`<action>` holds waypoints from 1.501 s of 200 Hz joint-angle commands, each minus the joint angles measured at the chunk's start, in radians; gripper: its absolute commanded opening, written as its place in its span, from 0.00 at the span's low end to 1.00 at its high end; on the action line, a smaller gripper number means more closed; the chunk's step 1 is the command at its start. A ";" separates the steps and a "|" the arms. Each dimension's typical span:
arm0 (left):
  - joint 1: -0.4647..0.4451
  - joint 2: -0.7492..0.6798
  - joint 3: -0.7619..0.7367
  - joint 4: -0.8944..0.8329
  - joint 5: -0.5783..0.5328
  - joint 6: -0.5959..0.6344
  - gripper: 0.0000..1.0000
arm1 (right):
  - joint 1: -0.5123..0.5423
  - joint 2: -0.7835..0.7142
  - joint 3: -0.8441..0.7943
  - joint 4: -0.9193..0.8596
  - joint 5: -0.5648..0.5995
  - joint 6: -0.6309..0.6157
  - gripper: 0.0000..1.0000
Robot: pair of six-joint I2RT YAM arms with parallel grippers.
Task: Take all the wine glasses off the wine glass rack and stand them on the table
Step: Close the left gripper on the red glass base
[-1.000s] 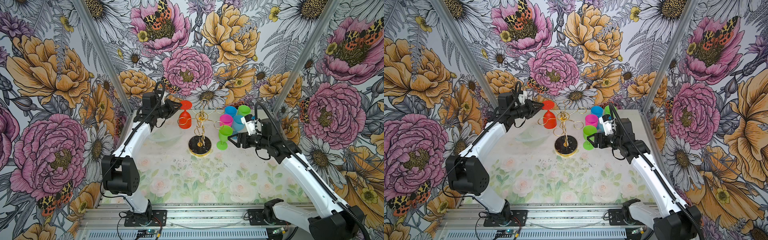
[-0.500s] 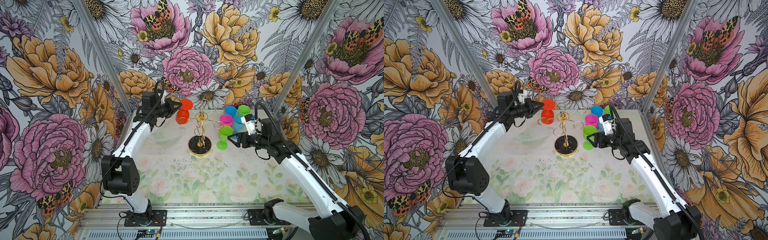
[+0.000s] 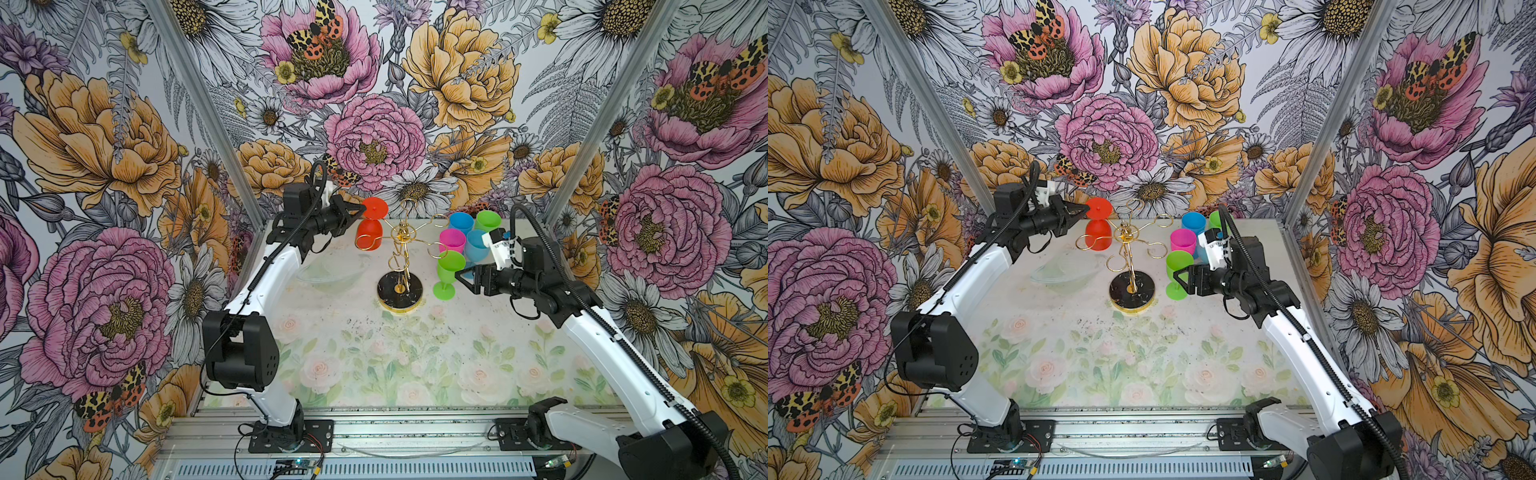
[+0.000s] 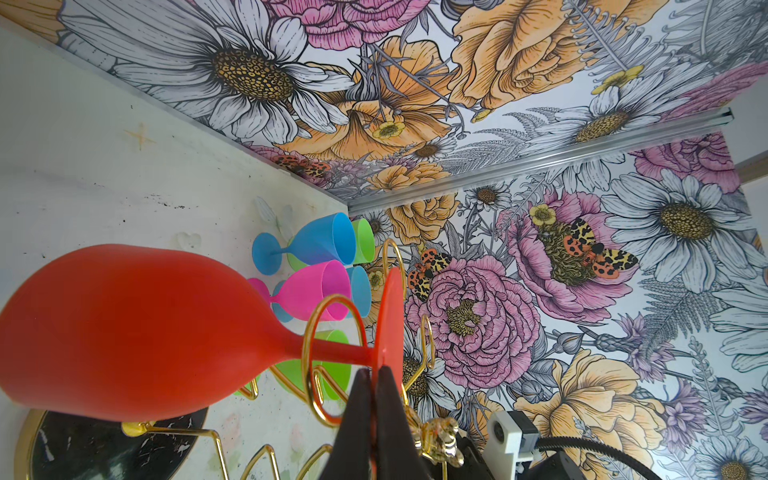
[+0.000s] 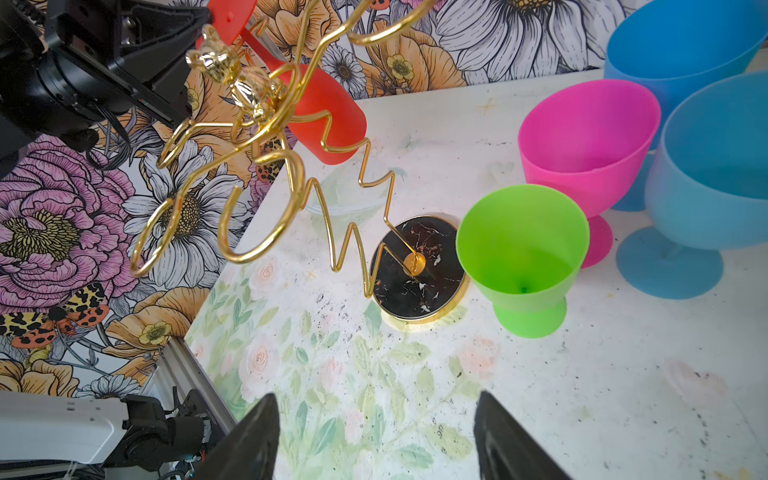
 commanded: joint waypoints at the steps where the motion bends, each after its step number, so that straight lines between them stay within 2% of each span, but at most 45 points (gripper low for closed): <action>1: -0.003 -0.056 0.008 0.049 0.029 -0.032 0.00 | 0.005 -0.020 -0.005 0.037 -0.013 0.008 0.75; 107: -0.045 -0.048 0.039 0.048 0.054 -0.071 0.00 | 0.005 -0.031 -0.017 0.054 -0.015 0.021 0.75; 220: -0.052 0.088 0.173 0.049 0.093 -0.098 0.00 | 0.006 -0.049 -0.034 0.055 -0.007 0.023 0.75; 300: -0.047 0.146 0.199 0.095 0.099 -0.141 0.00 | 0.005 -0.057 -0.046 0.060 -0.006 0.025 0.75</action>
